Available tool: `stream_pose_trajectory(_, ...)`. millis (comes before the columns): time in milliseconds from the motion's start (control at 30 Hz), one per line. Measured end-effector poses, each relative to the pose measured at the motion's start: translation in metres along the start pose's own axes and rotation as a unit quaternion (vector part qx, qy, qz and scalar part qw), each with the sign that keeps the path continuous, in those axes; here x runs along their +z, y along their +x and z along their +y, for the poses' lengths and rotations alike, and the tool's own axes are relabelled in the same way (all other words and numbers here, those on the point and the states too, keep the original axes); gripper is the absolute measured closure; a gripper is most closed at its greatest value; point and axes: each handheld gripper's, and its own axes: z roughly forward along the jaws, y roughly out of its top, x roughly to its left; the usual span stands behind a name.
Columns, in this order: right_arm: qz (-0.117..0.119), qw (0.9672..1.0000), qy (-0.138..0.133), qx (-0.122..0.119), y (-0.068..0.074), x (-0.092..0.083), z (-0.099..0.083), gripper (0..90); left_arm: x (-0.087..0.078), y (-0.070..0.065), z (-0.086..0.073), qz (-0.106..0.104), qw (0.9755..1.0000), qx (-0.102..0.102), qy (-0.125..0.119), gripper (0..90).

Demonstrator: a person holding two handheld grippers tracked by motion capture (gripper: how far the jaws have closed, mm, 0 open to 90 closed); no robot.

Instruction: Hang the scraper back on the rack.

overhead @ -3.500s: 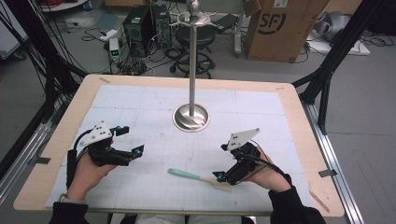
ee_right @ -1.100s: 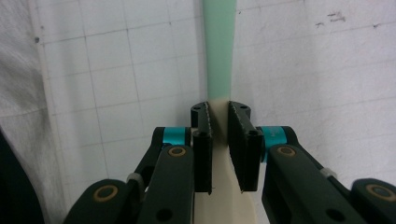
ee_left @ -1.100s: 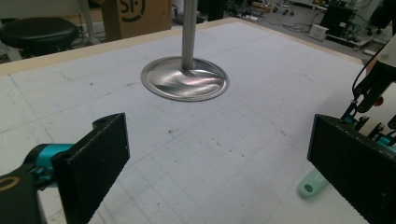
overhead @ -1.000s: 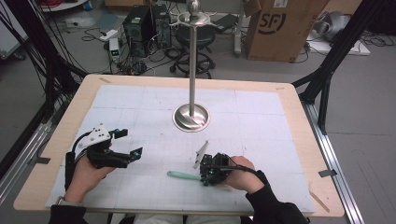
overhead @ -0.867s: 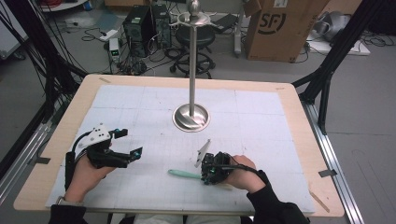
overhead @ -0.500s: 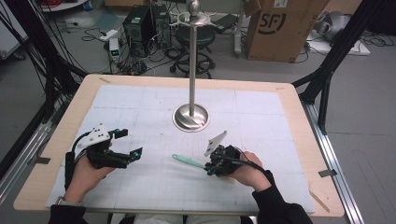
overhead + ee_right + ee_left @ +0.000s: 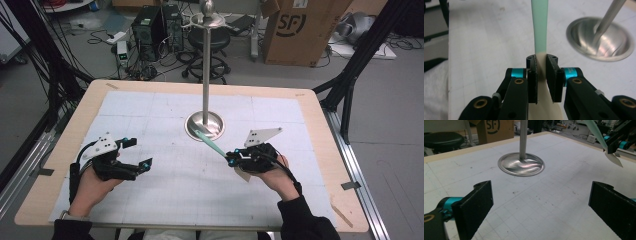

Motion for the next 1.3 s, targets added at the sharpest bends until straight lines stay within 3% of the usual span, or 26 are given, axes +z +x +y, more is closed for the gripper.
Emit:
stream_pose_trajectory(100, -0.016, 0.9994, -0.031, -0.001, -0.001, -0.005, 0.001, 80.7, -0.001, 0.001, 0.000, -0.001, 1.0000, -0.004, -0.003, 6.1)
stream_pose_trajectory(400, -0.015, 0.9955, -0.093, 0.012, -0.009, -0.021, 0.007, 80.7, -0.003, 0.001, 0.002, -0.001, 0.9999, -0.006, -0.012, 6.1)
stream_pose_trajectory(500, -0.013, 0.9919, -0.126, 0.012, -0.015, -0.029, 0.011, 80.7, -0.002, 0.001, 0.001, 0.000, 0.9999, -0.006, -0.009, 6.1)
stream_pose_trajectory(633, -0.029, 0.9874, -0.156, 0.011, -0.024, -0.039, 0.019, 80.7, -0.002, 0.002, 0.001, 0.001, 0.9999, -0.008, -0.009, 6.1)
stream_pose_trajectory(833, -0.026, 0.9781, -0.206, 0.019, -0.041, -0.047, 0.033, 80.7, -0.004, 0.004, 0.002, 0.003, 0.9999, -0.009, -0.014, 6.1)
stream_pose_trajectory(1000, -0.041, 0.9755, -0.214, 0.030, -0.050, -0.049, 0.050, 80.7, -0.005, 0.004, 0.002, 0.003, 0.9998, -0.010, -0.014, 6.1)
stream_pose_trajectory(1100, -0.054, 0.9706, -0.232, 0.038, -0.056, -0.052, 0.060, 80.7, -0.005, 0.004, 0.002, 0.003, 0.9999, -0.009, -0.013, 6.1)
stream_pose_trajectory(1300, -0.069, 0.9641, -0.252, 0.049, -0.067, -0.059, 0.078, 80.7, -0.006, 0.004, 0.001, 0.003, 0.9999, -0.011, -0.012, 6.1)
